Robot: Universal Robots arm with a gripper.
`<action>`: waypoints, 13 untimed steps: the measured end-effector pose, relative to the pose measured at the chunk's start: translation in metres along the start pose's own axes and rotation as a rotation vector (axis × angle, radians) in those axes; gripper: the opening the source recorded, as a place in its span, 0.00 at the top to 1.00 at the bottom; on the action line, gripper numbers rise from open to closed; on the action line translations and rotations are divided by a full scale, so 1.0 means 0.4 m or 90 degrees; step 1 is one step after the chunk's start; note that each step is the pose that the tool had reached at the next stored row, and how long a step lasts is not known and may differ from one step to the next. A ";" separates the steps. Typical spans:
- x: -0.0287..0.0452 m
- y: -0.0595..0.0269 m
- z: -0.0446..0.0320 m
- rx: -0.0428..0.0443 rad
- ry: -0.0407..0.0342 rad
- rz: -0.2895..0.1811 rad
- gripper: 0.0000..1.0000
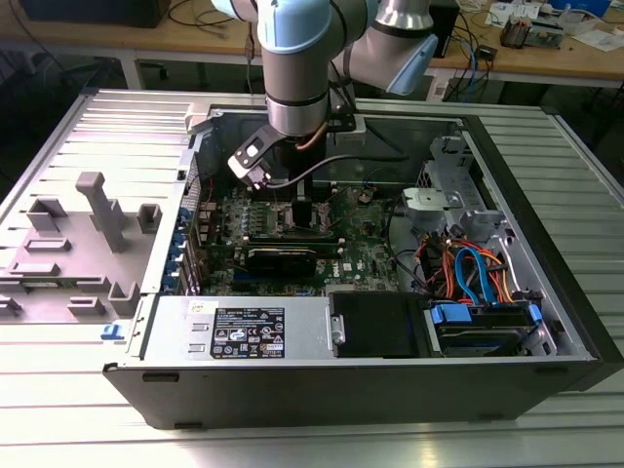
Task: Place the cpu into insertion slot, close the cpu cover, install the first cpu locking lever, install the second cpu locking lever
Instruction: 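Place the cpu into insertion slot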
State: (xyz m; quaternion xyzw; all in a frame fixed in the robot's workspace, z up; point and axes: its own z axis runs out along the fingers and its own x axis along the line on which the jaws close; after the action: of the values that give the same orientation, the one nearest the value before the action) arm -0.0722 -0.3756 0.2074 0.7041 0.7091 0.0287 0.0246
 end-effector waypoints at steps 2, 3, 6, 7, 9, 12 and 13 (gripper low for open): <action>0.000 0.001 -0.007 0.0006 0.0000 0.000 0.38; 0.000 0.001 -0.011 0.0008 0.0000 0.000 0.38; 0.000 0.002 -0.021 0.0017 0.0000 0.000 0.46; 0.000 0.003 -0.025 0.0022 0.0000 0.000 0.53; 0.000 0.005 -0.036 0.0043 0.0001 0.000 0.65; 0.000 0.008 -0.044 0.0068 0.0001 0.000 0.83; 0.000 0.009 -0.045 0.0074 0.0002 0.000 0.83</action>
State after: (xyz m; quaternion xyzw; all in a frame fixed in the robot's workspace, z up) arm -0.0701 -0.3755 0.2257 0.7042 0.7092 0.0247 0.0204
